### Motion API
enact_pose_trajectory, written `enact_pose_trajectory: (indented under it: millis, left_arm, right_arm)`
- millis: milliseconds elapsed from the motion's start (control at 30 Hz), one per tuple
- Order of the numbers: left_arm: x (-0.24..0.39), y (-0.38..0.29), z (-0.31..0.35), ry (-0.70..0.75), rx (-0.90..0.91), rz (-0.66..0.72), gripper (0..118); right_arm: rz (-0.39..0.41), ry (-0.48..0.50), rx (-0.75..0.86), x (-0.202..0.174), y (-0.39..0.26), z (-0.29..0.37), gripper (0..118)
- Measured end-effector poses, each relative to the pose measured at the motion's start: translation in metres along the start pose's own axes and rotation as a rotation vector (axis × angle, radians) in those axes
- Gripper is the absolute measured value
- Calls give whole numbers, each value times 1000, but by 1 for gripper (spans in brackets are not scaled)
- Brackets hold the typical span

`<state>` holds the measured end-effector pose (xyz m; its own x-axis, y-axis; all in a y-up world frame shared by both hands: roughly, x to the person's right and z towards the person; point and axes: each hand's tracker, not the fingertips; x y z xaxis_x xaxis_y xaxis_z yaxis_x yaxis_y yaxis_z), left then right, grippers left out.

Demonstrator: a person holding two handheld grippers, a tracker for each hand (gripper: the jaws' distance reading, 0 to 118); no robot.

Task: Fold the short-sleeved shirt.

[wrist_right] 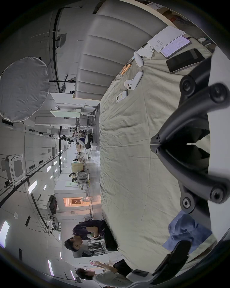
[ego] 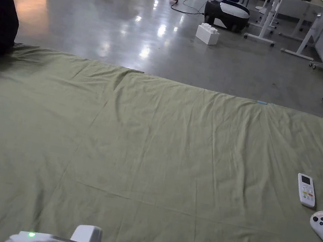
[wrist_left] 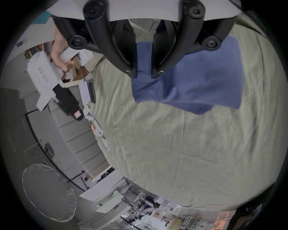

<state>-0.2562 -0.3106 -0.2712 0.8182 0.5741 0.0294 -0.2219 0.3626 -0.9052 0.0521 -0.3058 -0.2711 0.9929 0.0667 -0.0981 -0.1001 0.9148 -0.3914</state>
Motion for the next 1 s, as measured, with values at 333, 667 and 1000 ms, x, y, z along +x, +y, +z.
enact_pose_trajectory:
  millis: [333, 667, 1000]
  left_arm:
    - [22, -33, -74, 93, -55, -80, 6]
    - [40, -37, -71, 148, -19, -207, 1]
    - [29, -9, 27, 82, 286, -230, 1]
  right_arm:
    - [-1, -16, -13, 8, -5, 3, 1]
    - [-2, -8, -10, 3, -3, 2, 1]
    - [1, -1, 45, -1, 16, 4, 1]
